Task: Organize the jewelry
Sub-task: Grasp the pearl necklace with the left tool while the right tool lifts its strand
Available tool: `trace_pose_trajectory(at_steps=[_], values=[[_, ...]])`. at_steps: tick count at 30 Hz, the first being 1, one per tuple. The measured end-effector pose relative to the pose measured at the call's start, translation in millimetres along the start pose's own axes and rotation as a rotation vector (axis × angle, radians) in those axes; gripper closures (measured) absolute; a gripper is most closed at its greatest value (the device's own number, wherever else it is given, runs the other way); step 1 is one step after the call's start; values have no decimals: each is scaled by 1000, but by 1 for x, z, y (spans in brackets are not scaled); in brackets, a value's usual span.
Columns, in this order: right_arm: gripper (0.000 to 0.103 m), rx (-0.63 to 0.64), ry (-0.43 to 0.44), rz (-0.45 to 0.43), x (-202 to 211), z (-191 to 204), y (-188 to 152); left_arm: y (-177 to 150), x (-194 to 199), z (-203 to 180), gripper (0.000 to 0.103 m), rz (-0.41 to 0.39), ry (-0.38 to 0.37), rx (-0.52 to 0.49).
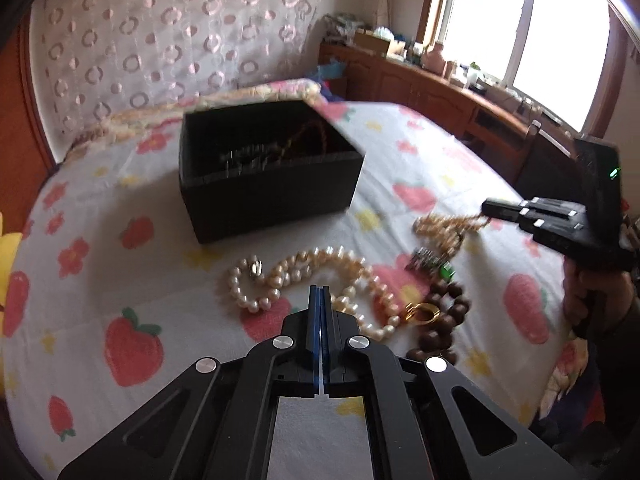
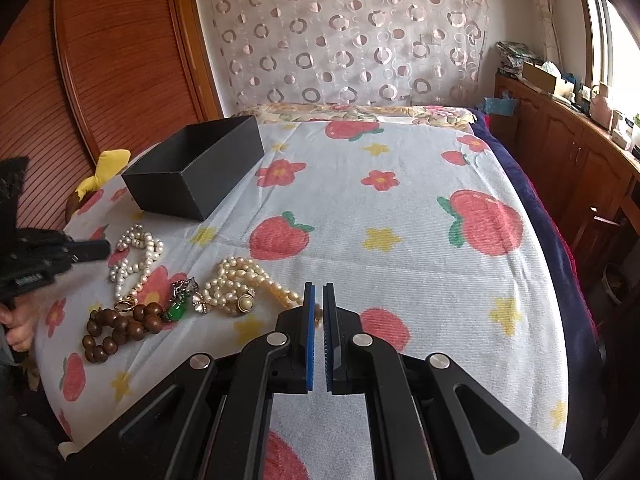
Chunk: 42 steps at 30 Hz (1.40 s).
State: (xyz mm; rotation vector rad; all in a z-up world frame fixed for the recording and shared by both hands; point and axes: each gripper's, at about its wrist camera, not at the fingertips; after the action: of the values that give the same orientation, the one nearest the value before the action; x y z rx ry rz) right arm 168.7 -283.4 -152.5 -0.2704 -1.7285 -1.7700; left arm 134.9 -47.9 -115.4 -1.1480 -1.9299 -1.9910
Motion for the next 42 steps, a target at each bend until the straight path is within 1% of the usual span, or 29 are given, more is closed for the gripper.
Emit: trace_pose_trajectory(at_steps=[3, 6, 8, 10, 13, 14, 15, 16, 17, 18, 21, 28, 30, 33, 37, 38, 42], values=[[98, 20, -9, -10, 3, 4, 2, 13, 16, -5, 103, -53, -12, -2], [98, 23, -3, -24, 8, 8, 5, 24, 28, -11, 103, -86, -13, -25], [98, 28, 4, -34, 11, 11, 9, 27, 29, -12, 103, -85, -9, -38], [98, 39, 5, -44, 15, 14, 13, 27, 23, -10, 103, -61, -14, -34], [98, 55, 8, -59, 21, 19, 18, 23, 11, 0, 103, -29, 35, -18], [98, 61, 13, -66, 23, 22, 20, 21, 8, 2, 100, -24, 53, -23], [98, 63, 15, -70, 25, 23, 20, 19, 3, 4, 91, -13, 76, -33], [98, 67, 19, -75, 27, 25, 22, 17, -3, 9, 78, 8, 92, -37], [98, 70, 21, -79, 29, 26, 22, 14, -6, 12, 73, 21, 91, -30], [98, 76, 24, -84, 31, 28, 24, 13, -9, 15, 69, 33, 89, -23], [98, 85, 31, -105, 38, 33, 30, 8, -19, 22, 68, 64, 85, -3], [98, 116, 41, -142, 52, 45, 43, 1, -37, 28, 69, 97, 80, 18], [98, 128, 42, -146, 54, 48, 45, 2, -37, 28, 77, 84, 82, 7], [98, 135, 43, -147, 54, 50, 46, 1, -36, 27, 83, 80, 61, 0], [98, 137, 46, -147, 54, 52, 46, 0, -33, 20, 86, 73, 45, -23], [98, 140, 47, -147, 54, 53, 46, 0, -31, 18, 97, 65, 44, -29], [98, 149, 50, -147, 55, 57, 48, 9, -15, 10, 97, 29, 29, -33]])
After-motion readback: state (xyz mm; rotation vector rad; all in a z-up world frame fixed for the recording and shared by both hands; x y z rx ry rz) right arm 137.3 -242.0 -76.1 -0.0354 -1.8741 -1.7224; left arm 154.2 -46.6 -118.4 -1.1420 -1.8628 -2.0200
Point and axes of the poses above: each gripper's, at about its wrist camera, not at the fingertips, and x roughly against the way its jaws point, z to its left, y to its top, and after that the axes turned 10 degrees about -z, right-handed
